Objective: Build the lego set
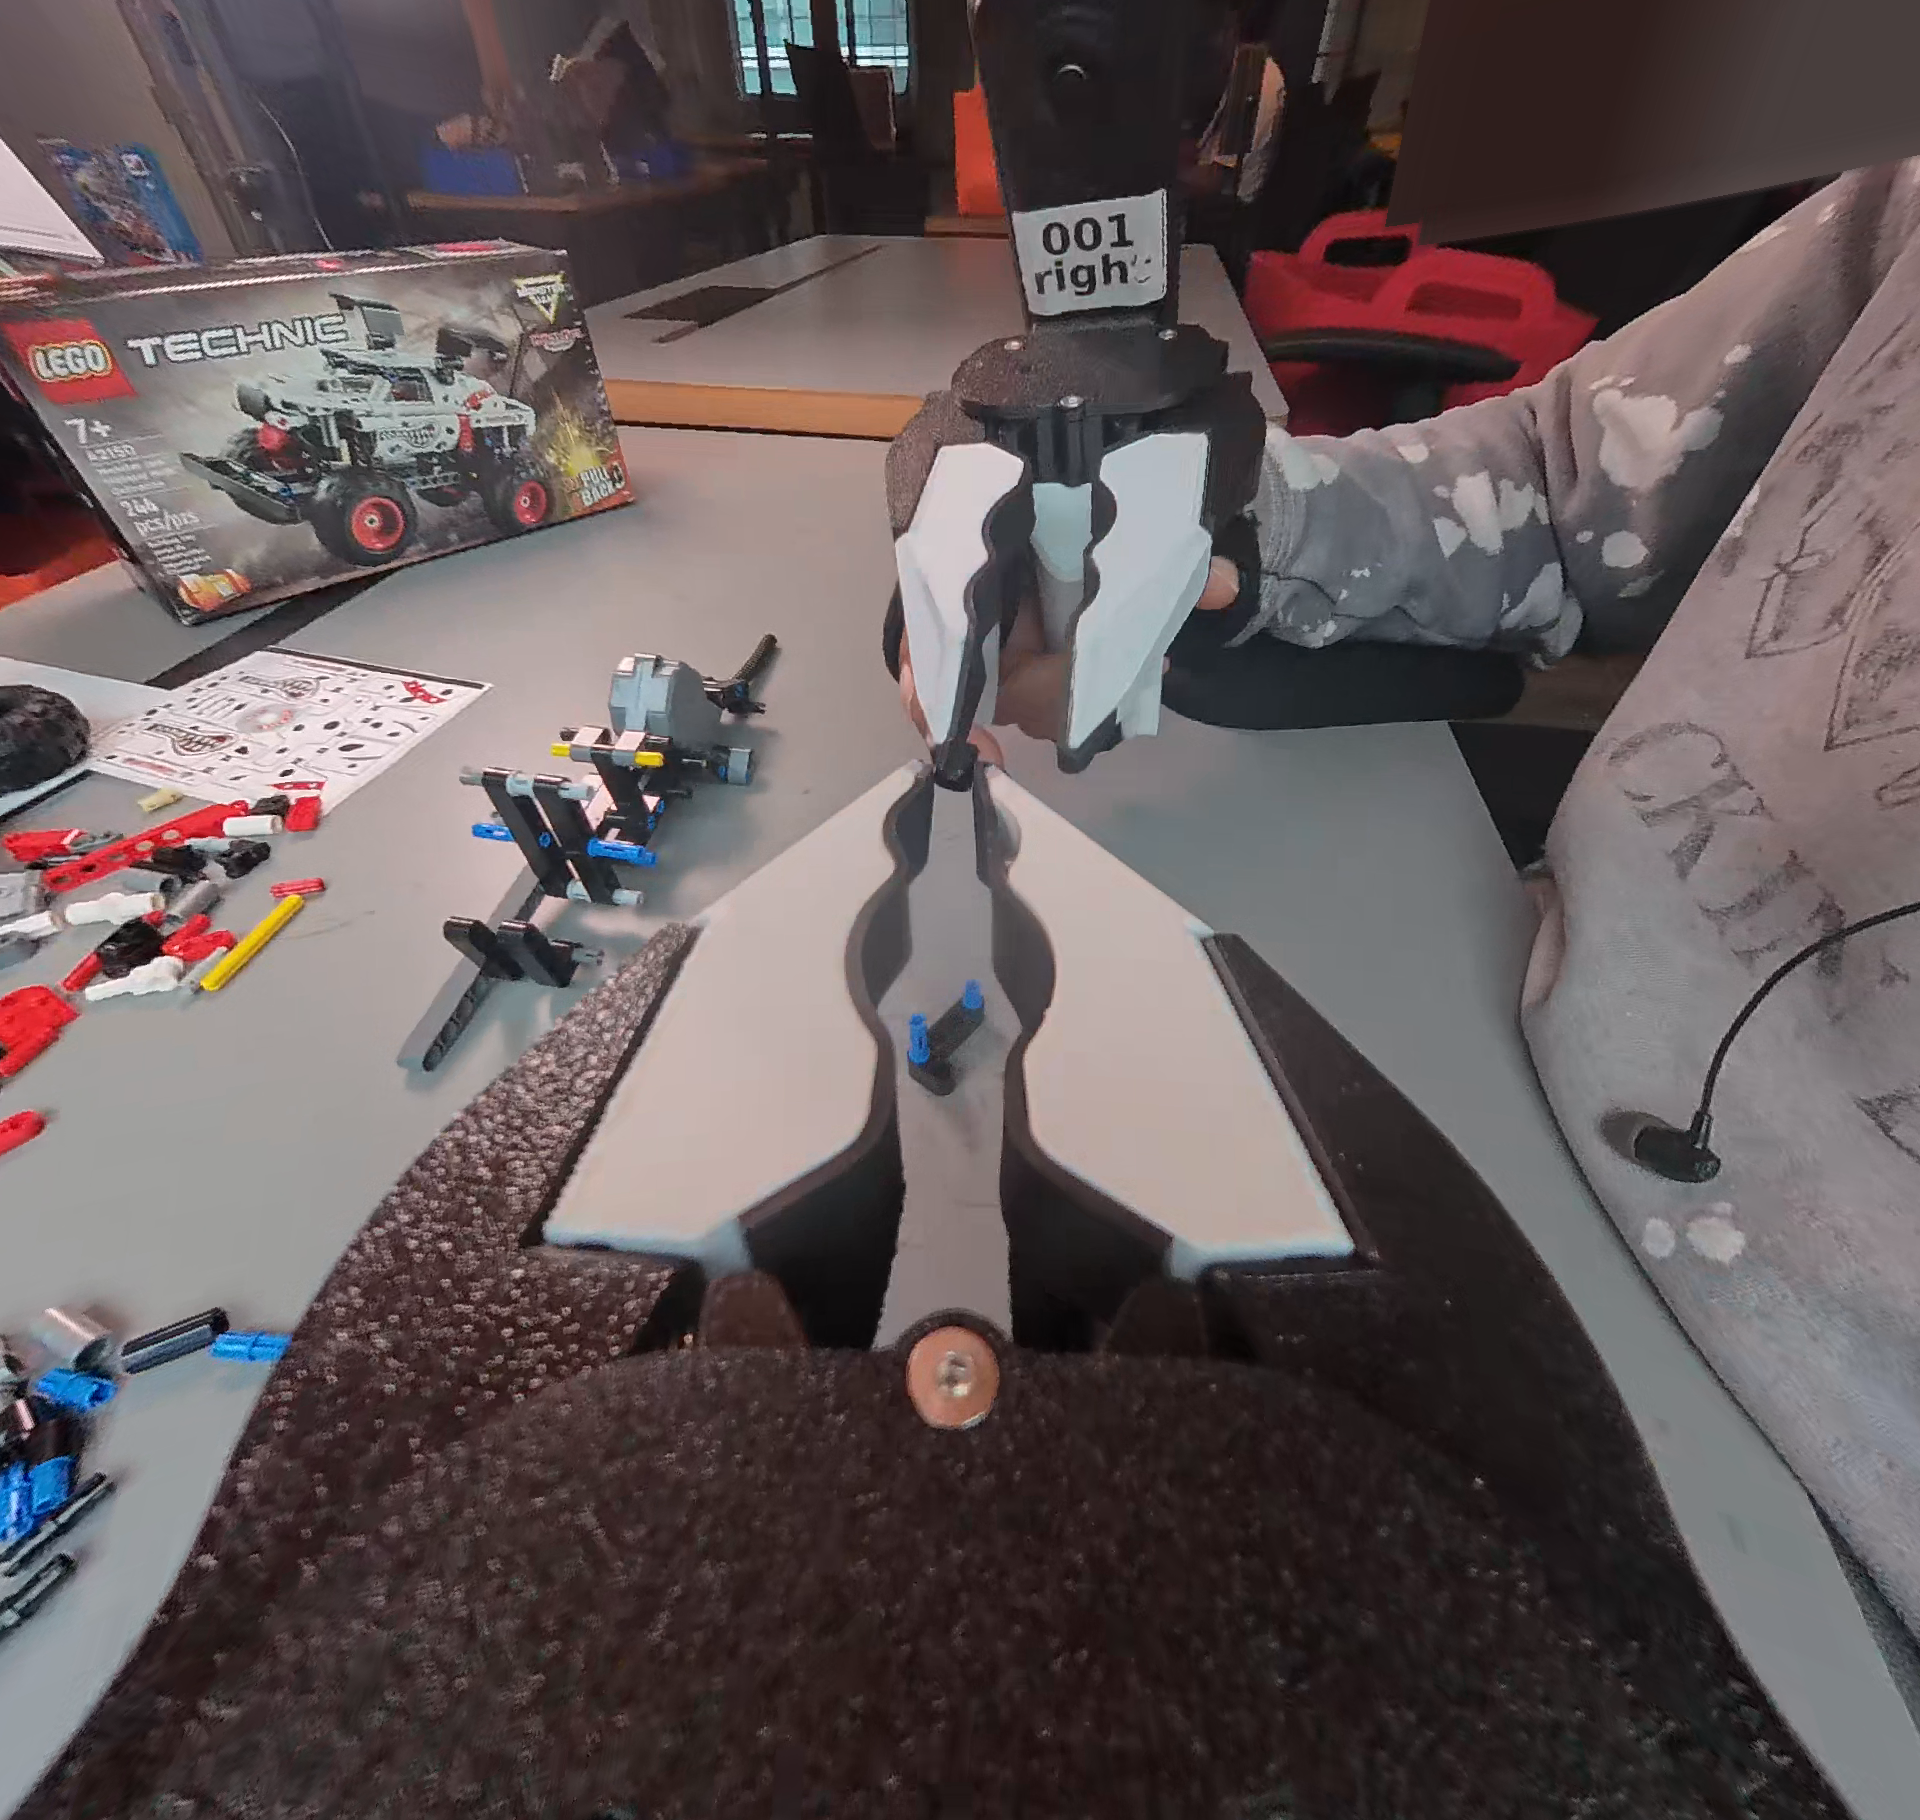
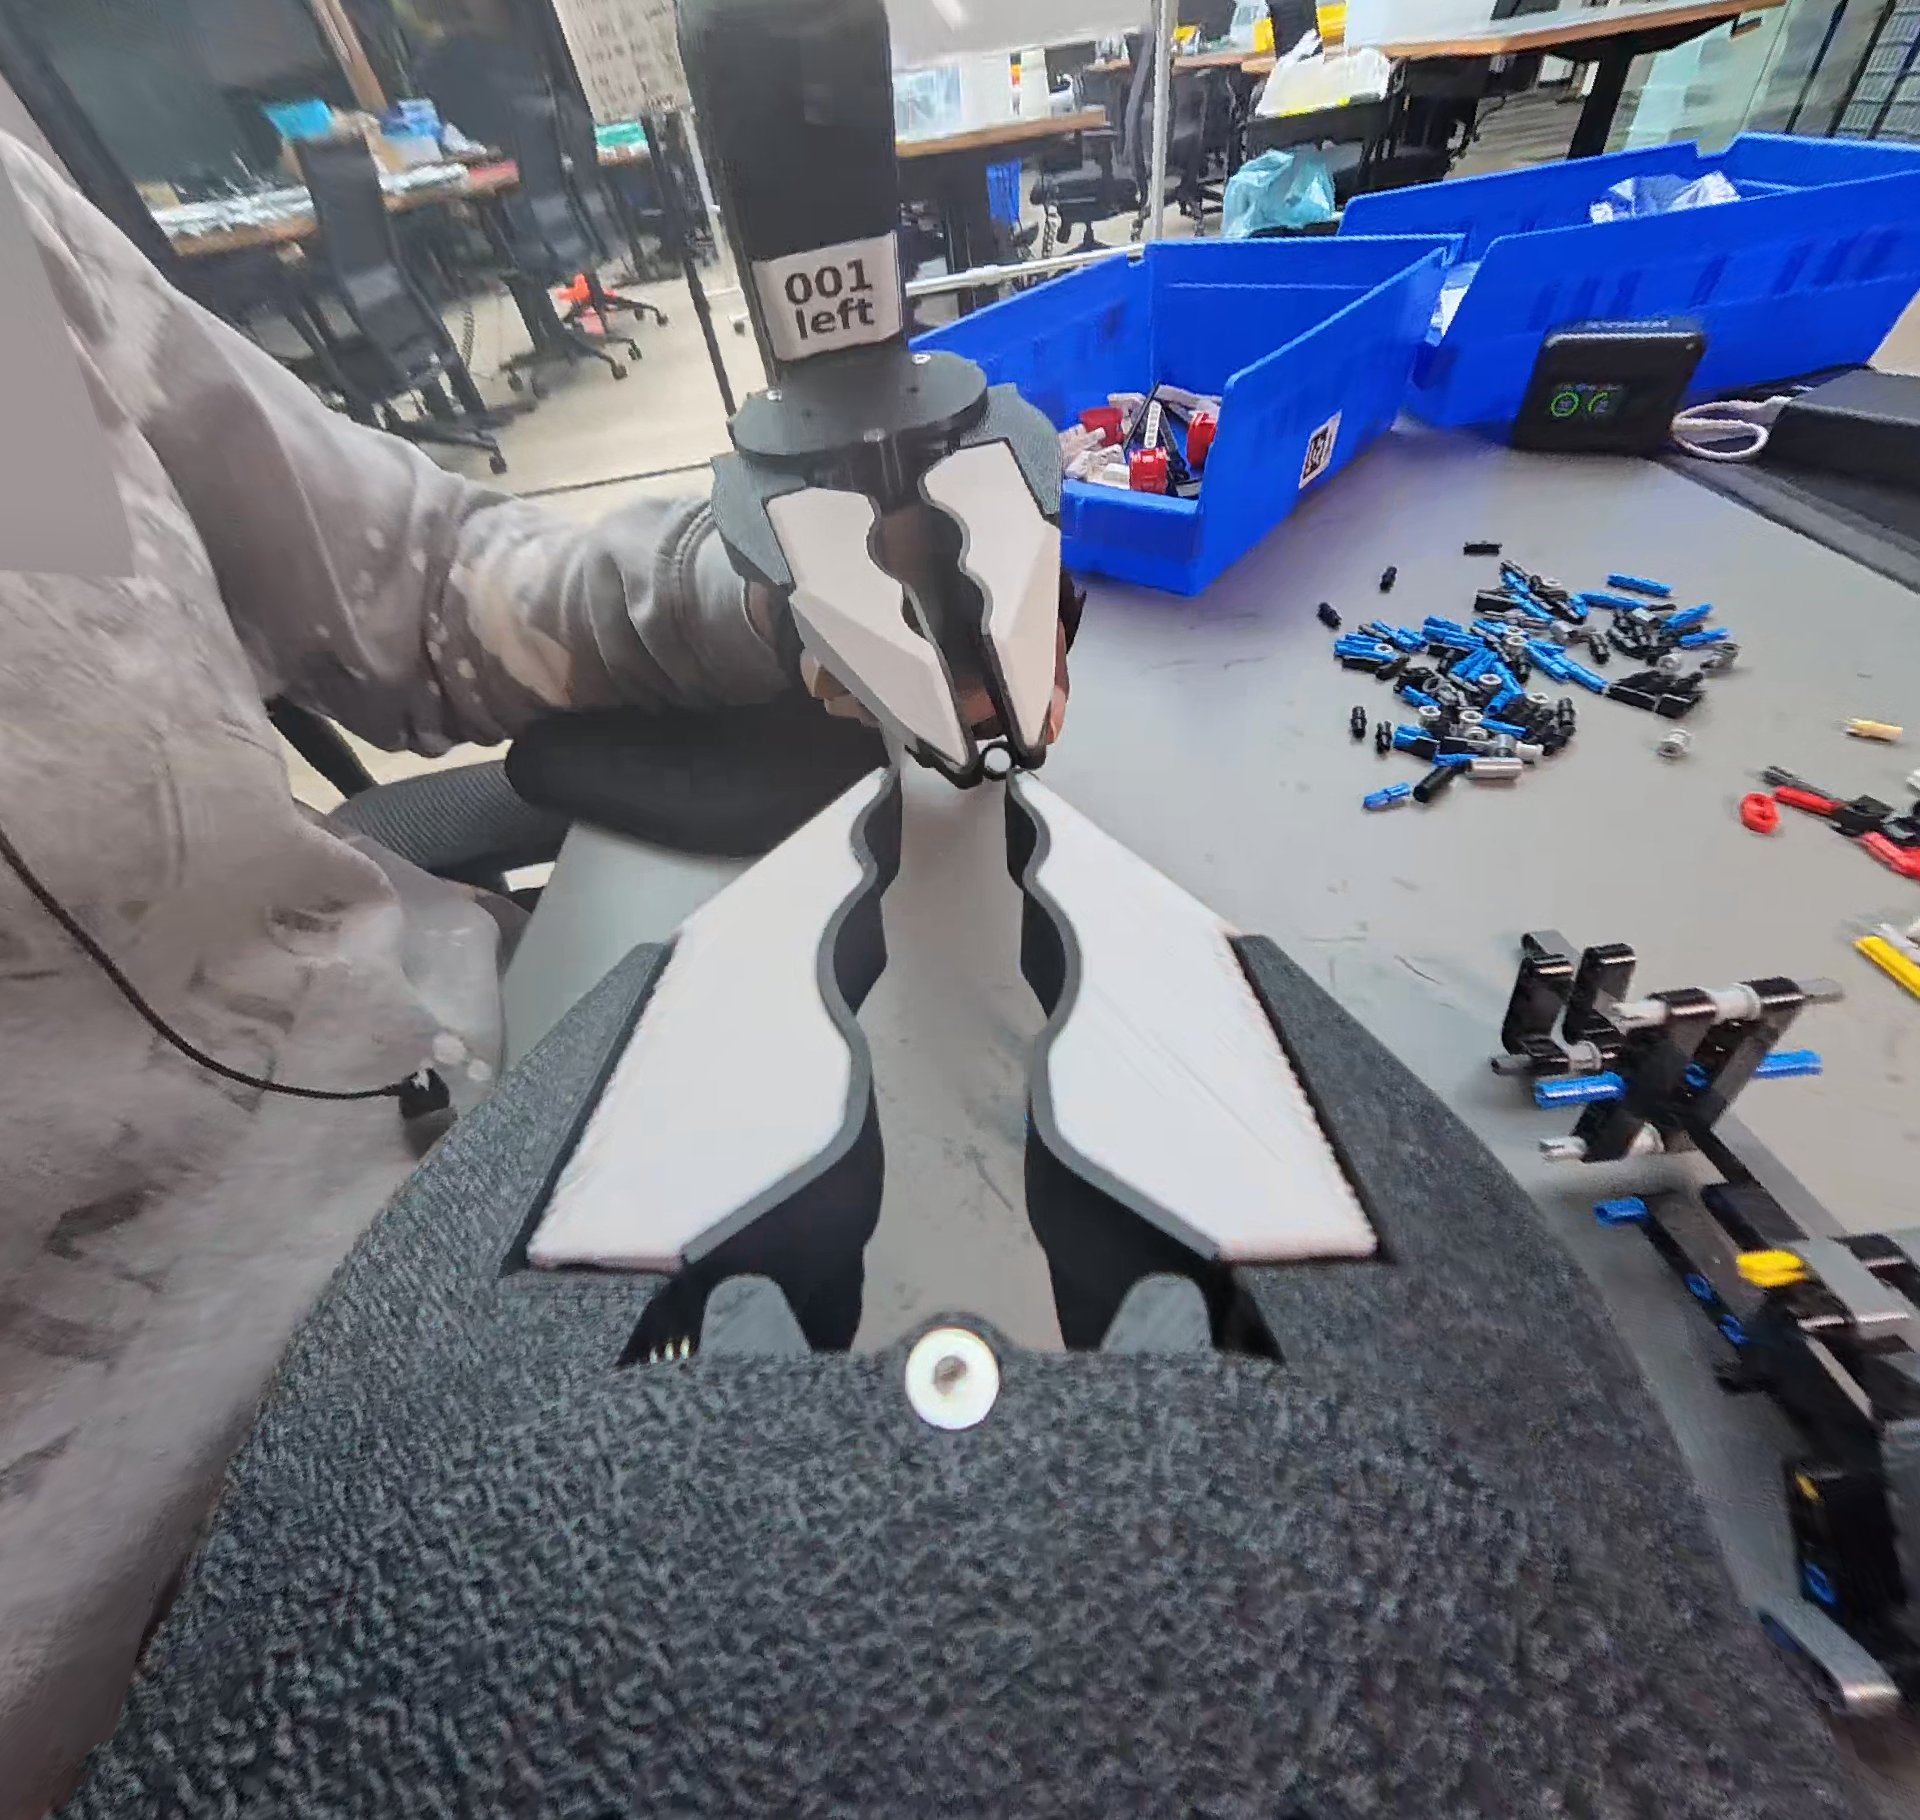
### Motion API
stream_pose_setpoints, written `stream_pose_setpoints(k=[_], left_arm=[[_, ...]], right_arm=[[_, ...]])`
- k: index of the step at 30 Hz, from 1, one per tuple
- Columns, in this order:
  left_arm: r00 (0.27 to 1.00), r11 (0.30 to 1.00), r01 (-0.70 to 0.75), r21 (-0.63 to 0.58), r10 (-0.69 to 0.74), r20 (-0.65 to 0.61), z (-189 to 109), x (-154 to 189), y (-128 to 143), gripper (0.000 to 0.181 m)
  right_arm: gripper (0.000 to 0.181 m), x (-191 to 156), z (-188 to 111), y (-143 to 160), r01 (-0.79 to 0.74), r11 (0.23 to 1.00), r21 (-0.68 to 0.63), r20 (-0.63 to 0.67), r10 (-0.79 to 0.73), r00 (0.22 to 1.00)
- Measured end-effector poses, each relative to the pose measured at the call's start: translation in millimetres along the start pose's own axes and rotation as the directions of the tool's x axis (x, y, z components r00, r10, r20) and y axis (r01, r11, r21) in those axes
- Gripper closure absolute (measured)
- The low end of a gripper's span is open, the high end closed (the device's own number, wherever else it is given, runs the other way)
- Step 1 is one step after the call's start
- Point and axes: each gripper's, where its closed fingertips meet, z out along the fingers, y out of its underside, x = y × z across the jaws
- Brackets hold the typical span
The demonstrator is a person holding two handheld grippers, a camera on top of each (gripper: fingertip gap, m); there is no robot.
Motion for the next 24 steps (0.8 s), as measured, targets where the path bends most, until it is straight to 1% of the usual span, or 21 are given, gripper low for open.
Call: stream_pose_setpoints(k=[5,9,14,18,24], left_arm=[[1.000,0.999,-0.021,-0.039,0.022,0.016,2,1,6,0.171],[0.999,0.996,-0.023,-0.088,0.024,0.020,7,2,14,0.171],[1.000,0.997,0.015,-0.082,-0.013,0.022,8,0,15,0.173],[1.000,0.998,0.026,-0.058,-0.025,0.018,6,-1,11,0.173],[1.000,0.999,-0.013,-0.035,0.014,0.027,4,1,6,0.173]], right_arm=[[0.162,-1,3,-3,-0.009,1.000,0.013,-0.008,0.009,1.000],[0.162,-1,6,3,0.010,1.000,-0.016,-0.015,-0.010,1.000],[0.162,4,1,3,0.029,0.999,-0.014,-0.034,-0.029,0.999],[0.168,9,-1,7,0.096,0.995,-0.039,-0.068,-0.098,0.993],[0.168,9,-4,0,-0.063,0.997,0.036,0.002,0.063,0.998]])
